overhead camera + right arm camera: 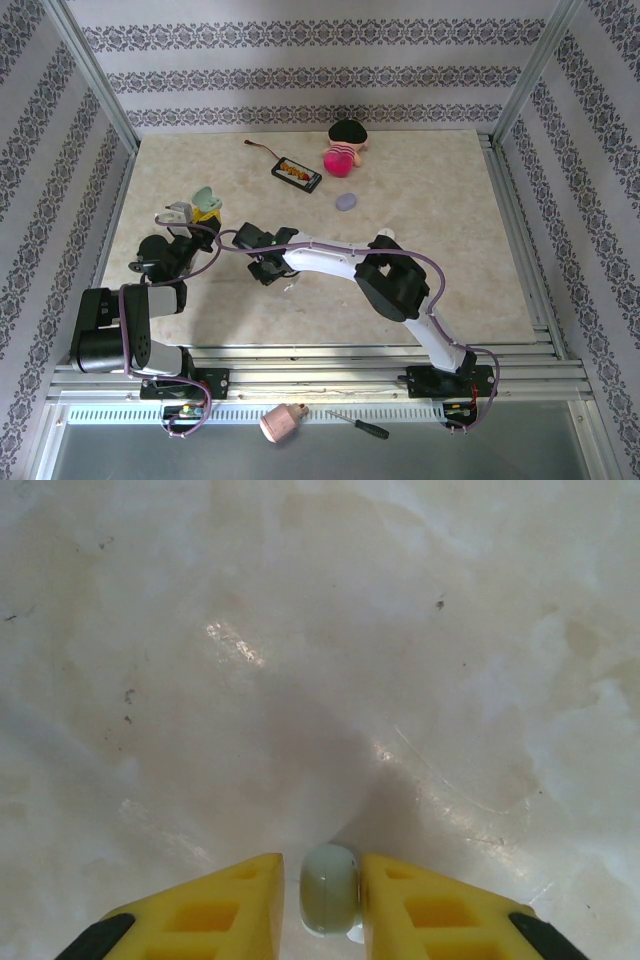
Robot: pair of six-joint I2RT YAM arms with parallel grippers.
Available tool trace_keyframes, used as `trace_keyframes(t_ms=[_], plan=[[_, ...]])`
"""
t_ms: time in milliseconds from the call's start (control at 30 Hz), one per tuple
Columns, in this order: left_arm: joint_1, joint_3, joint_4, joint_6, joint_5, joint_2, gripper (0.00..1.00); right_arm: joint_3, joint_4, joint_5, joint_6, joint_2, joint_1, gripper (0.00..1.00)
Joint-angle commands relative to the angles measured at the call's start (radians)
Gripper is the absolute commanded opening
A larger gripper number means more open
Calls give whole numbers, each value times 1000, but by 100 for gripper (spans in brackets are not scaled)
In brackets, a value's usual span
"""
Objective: Insert the wireless bluetooth earbuds into the charging case
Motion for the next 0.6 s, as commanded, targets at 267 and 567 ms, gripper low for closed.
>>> trace_keyframes(t_ms=[267, 567], plan=[[12, 9, 80, 1, 38, 6, 27, 31, -35, 10, -31, 24, -7, 22], [8, -13, 182, -3, 97, 26, 26, -214, 164, -69, 16, -225, -81, 20]])
